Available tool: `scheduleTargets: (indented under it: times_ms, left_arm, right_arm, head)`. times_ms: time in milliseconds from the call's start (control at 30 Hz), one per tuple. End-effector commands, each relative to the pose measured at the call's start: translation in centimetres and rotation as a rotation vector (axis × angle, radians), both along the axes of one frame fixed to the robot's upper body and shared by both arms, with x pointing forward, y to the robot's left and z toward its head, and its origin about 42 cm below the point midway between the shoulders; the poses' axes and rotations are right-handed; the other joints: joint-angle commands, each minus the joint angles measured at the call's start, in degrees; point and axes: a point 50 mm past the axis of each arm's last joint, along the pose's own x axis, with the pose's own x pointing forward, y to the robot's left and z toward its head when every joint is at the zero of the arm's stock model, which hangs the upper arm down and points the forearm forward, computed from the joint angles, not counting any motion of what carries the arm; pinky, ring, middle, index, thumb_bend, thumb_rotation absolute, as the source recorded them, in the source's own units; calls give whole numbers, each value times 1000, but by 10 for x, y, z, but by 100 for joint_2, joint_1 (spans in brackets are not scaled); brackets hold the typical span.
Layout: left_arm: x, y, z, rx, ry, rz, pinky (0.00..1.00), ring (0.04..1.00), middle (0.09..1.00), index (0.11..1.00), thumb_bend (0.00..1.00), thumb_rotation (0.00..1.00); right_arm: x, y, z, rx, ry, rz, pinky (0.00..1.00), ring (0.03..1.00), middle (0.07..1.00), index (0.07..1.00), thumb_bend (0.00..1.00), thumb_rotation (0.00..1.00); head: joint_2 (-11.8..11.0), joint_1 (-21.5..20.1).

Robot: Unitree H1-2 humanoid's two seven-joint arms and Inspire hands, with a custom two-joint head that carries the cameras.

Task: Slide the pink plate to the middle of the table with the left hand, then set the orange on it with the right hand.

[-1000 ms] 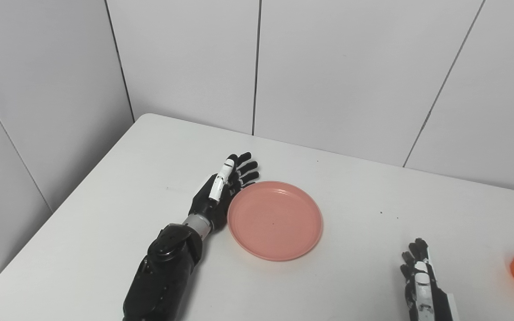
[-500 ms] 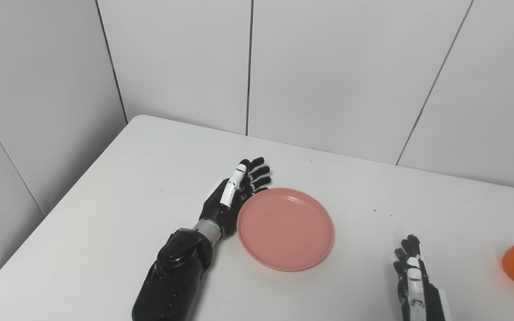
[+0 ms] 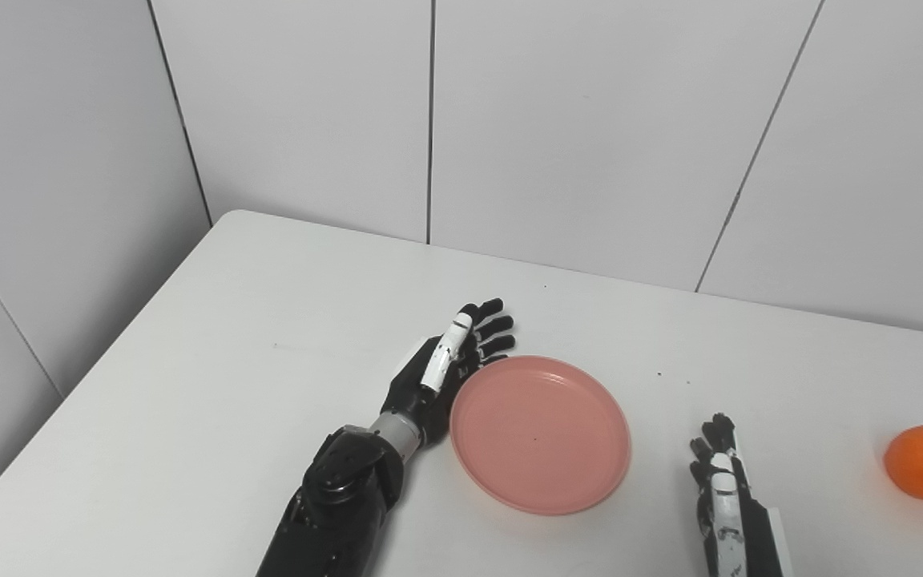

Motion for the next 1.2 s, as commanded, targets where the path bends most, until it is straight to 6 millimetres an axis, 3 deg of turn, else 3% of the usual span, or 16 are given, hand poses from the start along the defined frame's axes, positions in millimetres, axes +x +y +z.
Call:
scheduleTargets:
  times_ms: [0, 267, 733, 1167]
  left_arm:
    - [-6, -10, -2, -8, 17, -7, 871, 886, 898, 891, 409, 1000]
    - [-16, -24, -7, -44, 34, -11, 888, 898, 915, 909, 405, 1000]
    - [-20, -17, -19, -53, 41, 8, 897, 901, 917, 911, 404, 1000]
    - [-25, -7, -18, -58, 28, 23, 916, 907, 917, 909, 414, 1000]
  right_arm:
    - [4, 7, 9, 8, -40, 10, 1000, 977, 987, 988, 217, 1000]
    - [5, 10, 8, 3, -40, 4, 997, 974, 982, 984, 228, 1000]
    - [9, 13, 5, 8, -40, -9, 990, 966, 977, 979, 230, 1000]
    - [18, 3, 27, -59, -74, -55, 924, 911, 925, 927, 261, 1000]
  head:
    - [5, -8]
    - [0, -118]
    - [-4, -430]
    - [193, -975]
